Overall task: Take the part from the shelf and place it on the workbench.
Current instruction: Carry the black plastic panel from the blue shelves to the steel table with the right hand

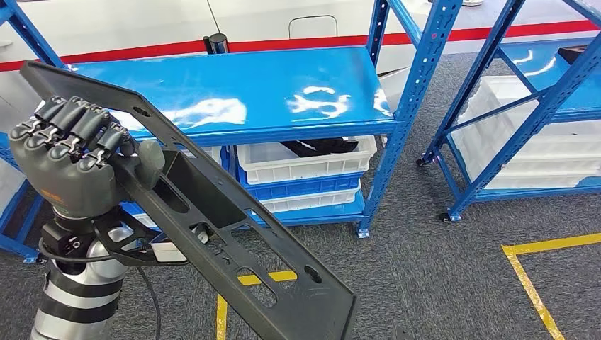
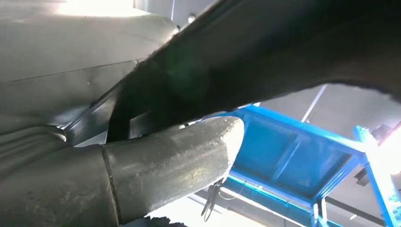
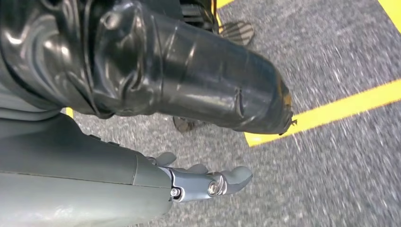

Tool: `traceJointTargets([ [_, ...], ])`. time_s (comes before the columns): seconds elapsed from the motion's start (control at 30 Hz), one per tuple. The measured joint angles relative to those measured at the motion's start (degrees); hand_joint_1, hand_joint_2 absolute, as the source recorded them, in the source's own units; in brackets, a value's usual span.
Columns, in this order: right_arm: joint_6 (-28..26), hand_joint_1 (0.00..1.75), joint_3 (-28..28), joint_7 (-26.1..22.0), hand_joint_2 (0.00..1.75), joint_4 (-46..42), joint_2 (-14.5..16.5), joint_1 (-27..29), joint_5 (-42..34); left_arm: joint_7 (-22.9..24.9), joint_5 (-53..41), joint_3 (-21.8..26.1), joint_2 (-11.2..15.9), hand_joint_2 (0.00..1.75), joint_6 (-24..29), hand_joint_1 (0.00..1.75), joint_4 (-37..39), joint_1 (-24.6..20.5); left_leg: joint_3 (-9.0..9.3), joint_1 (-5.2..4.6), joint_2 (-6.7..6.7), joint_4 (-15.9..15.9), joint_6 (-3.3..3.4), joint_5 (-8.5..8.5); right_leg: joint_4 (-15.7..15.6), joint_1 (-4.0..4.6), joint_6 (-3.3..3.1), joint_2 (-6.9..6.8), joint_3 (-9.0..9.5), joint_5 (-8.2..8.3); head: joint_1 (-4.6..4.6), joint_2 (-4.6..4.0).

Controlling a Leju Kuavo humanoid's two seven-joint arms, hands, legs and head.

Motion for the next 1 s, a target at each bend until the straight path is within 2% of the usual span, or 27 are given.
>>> traceJointTargets([
  [0.03, 0.0, 0.0, -0.01, 0.0, 0.0, 0.0, 0.01, -0.03, 0.0, 0.2, -0.15, 0.07, 0.01, 0.0, -0.01, 1.75, 0.02, 0.0, -0.44, 0.13, 0.07, 1.12, -0.2, -1.56, 0.01, -0.04, -0.71, -0.08, -0.39, 0.43, -0.05, 0.0],
  [0.1, 0.0, 0.0, -0.01, 0.0, 0.0, 0.0, 0.01, 0.0, 0.0, 0.55, -0.49, 0.28, 0.02, 0.0, -0.01, 1.75, 0.04, 0.0, -2.07, 0.22, 0.15, 6.93, -0.43, -7.23, 0.02, 0.08, -1.79, -0.22, -1.29, 1.45, -0.19, 0.0],
  [0.13, 0.0, 0.0, -0.02, 0.0, 0.0, 0.0, 0.01, 0.05, 0.0, 0.63, -0.67, 0.39, 0.03, 0.0, -0.02, 1.75, 0.06, 0.02, -2.95, 0.21, 0.13, 10.97, -0.5, -10.05, 0.06, 0.27, -2.09, -0.28, -1.9, 1.95, -0.19, 0.0],
  [0.17, 0.0, 0.0, -0.02, 0.0, 0.0, 0.0, 0.01, 0.11, 0.0, 0.68, -0.78, 0.47, 0.05, 0.0, -0.02, 1.75, 0.08, 0.07, -3.45, 0.2, 0.11, 14.5, -0.51, -11.85, 0.1, 0.47, -2.2, -0.32, -2.49, 2.39, -0.21, 0.0],
  [0.2, 0.0, 0.0, -0.02, 0.0, 0.0, 0.0, 0.01, 0.15, 0.0, 0.7, -0.87, 0.51, 0.07, 0.0, -0.02, 1.75, 0.11, 0.15, -3.19, 0.2, 0.11, 16.55, -0.43, -12.53, 0.14, 0.65, -2.22, -0.37, -3.06, 2.78, -0.19, 0.0],
  [0.23, 0.0, 0.0, -0.02, 0.01, 0.0, 0.0, 0.01, 0.17, 0.0, 0.71, -0.92, 0.55, 0.08, 0.0, -0.02, 1.75, 0.14, 0.21, -1.79, 0.2, 0.11, 16.29, -0.27, -12.12, 0.16, 0.78, -2.18, -0.4, -3.55, 3.14, -0.2, 0.0],
  [0.27, 0.0, 0.0, -0.02, 0.01, 0.0, 0.0, 0.01, 0.17, 0.0, 0.71, -0.92, 0.55, 0.08, 0.0, -0.02, 1.75, 0.16, 0.26, 0.7, 0.19, 0.1, 13.8, -0.04, -11.06, 0.17, 0.86, -2.1, -0.4, -3.93, 3.45, -0.19, 0.0],
  [0.33, 0.0, 0.0, -0.02, 0.02, 0.0, 0.0, 0.03, 0.14, 0.0, 0.69, -0.93, 0.55, 0.08, 0.0, -0.02, 1.75, 0.23, 0.25, 6.61, 0.05, 0.03, 5.71, 0.34, -9.92, 0.18, 0.98, -1.67, -0.39, -4.39, 4.03, -0.16, 0.0],
  [0.37, 0.0, 0.0, -0.02, 0.02, 0.0, 0.0, 0.05, 0.12, -0.01, 0.68, -0.93, 0.57, 0.08, 0.44, -0.02, 1.75, 0.28, 0.25, 8.47, -0.17, -0.06, 2.84, 0.53, -9.84, 0.17, 1.01, -1.32, -0.39, -4.53, 4.32, -0.13, 0.0],
  [0.4, 0.0, 0.0, -0.02, 0.02, 0.0, 0.0, 0.07, 0.11, -0.01, 0.67, -0.93, 0.6, 0.09, 0.87, -0.02, 1.75, 0.34, 0.25, 9.31, -0.45, -0.14, 1.29, 0.68, -10.07, 0.16, 1.03, -0.88, -0.4, -4.66, 4.62, -0.14, 0.0],
  [0.47, 0.0, 0.0, -0.02, 0.02, 0.0, 0.01, 0.12, 0.1, -0.02, 0.55, -0.91, 0.66, 0.1, 1.75, -0.02, 1.75, 0.48, 0.27, 9.08, -0.96, -0.17, 1.0, 1.38, -9.55, 0.04, 0.93, 0.11, -0.41, -4.91, 5.23, -0.09, 0.0],
  [0.5, 0.0, 0.0, -0.02, 0.03, 0.0, 0.01, 0.11, 0.1, -0.02, 0.44, -0.91, 0.67, 0.1, 1.75, -0.02, 1.75, 0.57, 0.24, 8.75, -1.02, -0.04, 0.86, 1.87, -9.09, 0.26, 0.83, 0.38, -0.39, -5.2, 5.04, -0.1, 0.0],
  [0.53, 0.0, 0.0, -0.02, 0.05, 0.0, 0.02, 0.11, 0.1, -0.02, 0.32, -0.9, 0.67, 0.08, 1.75, -0.02, 1.75, 0.66, 0.2, 8.28, -1.01, 0.09, 0.73, 2.49, -8.52, 1.09, 0.8, 0.4, -0.38, -5.8, 4.16, -0.03, 0.0],
  [0.57, 0.0, 0.0, -0.02, 0.07, 0.0, 0.02, 0.1, 0.08, -0.02, 0.24, -0.9, 0.66, 0.06, 1.75, -0.02, 1.75, 0.75, 0.17, 7.67, -0.96, 0.22, 0.56, 3.06, -7.88, 2.95, 0.86, 0.16, -0.37, -6.74, 2.5, 0.02, 0.0],
  [0.63, 0.0, 0.0, -0.02, 0.1, 0.0, 0.02, 0.09, 0.05, -0.02, 0.15, -0.9, 0.65, 0.04, 1.75, -0.03, 1.75, 0.98, 0.18, 5.95, -1.04, 0.31, 0.55, 3.75, -6.61, 9.81, 0.95, -0.53, -0.36, -9.34, -2.07, 0.15, 0.0],
  [0.67, 0.0, 0.0, -0.02, 0.1, 0.0, 0.02, 0.09, 0.05, -0.03, 0.13, -0.9, 0.64, 0.04, 1.75, -0.03, 1.75, 1.11, 0.23, 4.97, -1.14, 0.31, 0.57, 3.88, -5.91, 13.48, 1.0, -0.54, -0.36, -10.35, -3.7, 0.16, 0.0],
  [0.7, 0.0, 0.0, -0.02, 0.1, 0.0, 0.02, 0.09, 0.06, -0.04, 0.1, -0.9, 0.64, 0.04, 1.75, -0.04, 1.75, 1.25, 0.28, 3.98, -1.24, 0.31, 0.59, 3.92, -5.19, 16.01, 1.04, -0.26, -0.36, -10.71, -4.34, 0.16, 0.0],
  [0.73, 0.0, 0.0, -0.02, 0.1, 0.0, 0.02, 0.08, 0.05, -0.05, 0.07, -0.89, 0.64, 0.04, 1.75, -0.04, 1.75, 1.36, 0.32, 3.05, -1.31, 0.31, 0.6, 3.89, -4.49, 16.69, 1.08, 0.2, -0.36, -10.13, -3.89, 0.16, 0.0],
  [0.77, 0.0, 0.0, -0.02, 0.1, 0.0, 0.02, 0.08, 0.03, -0.07, 0.04, -0.88, 0.64, 0.04, 1.75, -0.04, 1.75, 1.45, 0.34, 2.17, -1.38, 0.31, 0.61, 3.82, -3.8, 15.34, 1.15, 0.69, -0.36, -8.54, -2.7, 0.16, 0.0],
  [0.8, 0.0, 0.0, -0.02, 0.1, 0.0, 0.02, 0.05, -0.02, -0.08, 0.02, -0.84, 0.64, 0.04, 1.75, -0.04, 1.75, 1.5, 0.34, 1.38, -1.42, 0.29, 0.62, 3.71, -3.11, 12.07, 1.28, 0.91, -0.36, -5.93, -1.49, 0.17, 0.0],
  [0.87, 0.0, 0.0, -0.02, 0.1, 0.0, 0.01, -0.1, -0.23, -0.1, -0.01, -0.74, 0.67, 0.05, 1.75, -0.03, 1.75, 1.52, 0.34, 0.22, -1.62, 0.28, 0.62, 3.29, -1.78, 3.43, 1.74, 0.25, -0.41, 0.33, -1.04, 0.09, 0.0],
  [0.9, 0.0, 0.0, -0.02, 0.08, 0.0, 0.0, -0.17, -0.3, -0.12, -0.04, -0.66, 0.67, 0.05, 1.75, -0.03, 1.75, 1.54, 0.34, -0.04, -1.66, 0.32, 0.51, 2.99, -1.12, 0.26, 1.96, -0.28, -0.4, 2.23, -1.32, 0.08, 0.0],
  [0.93, 0.0, 0.0, -0.02, 0.06, 0.0, 0.0, -0.23, -0.35, -0.14, -0.09, -0.58, 0.67, 0.04, 1.75, -0.03, 1.75, 1.55, 0.34, -0.14, -1.65, 0.37, 0.34, 2.64, -0.49, -1.37, 2.16, -0.78, -0.38, 3.01, -1.6, 0.09, 0.0],
  [1.0, 0.0, 0.0, -0.02, 0.02, 0.0, 0.02, -0.17, -0.29, -0.22, -0.18, -0.45, 0.63, 0.02, 1.75, -0.04, 1.75, 1.66, 0.33, -0.27, -1.49, 0.33, -0.15, 1.92, 0.48, -1.8, 1.91, -1.54, -0.38, 2.07, -0.7, 0.19, 0.0],
])
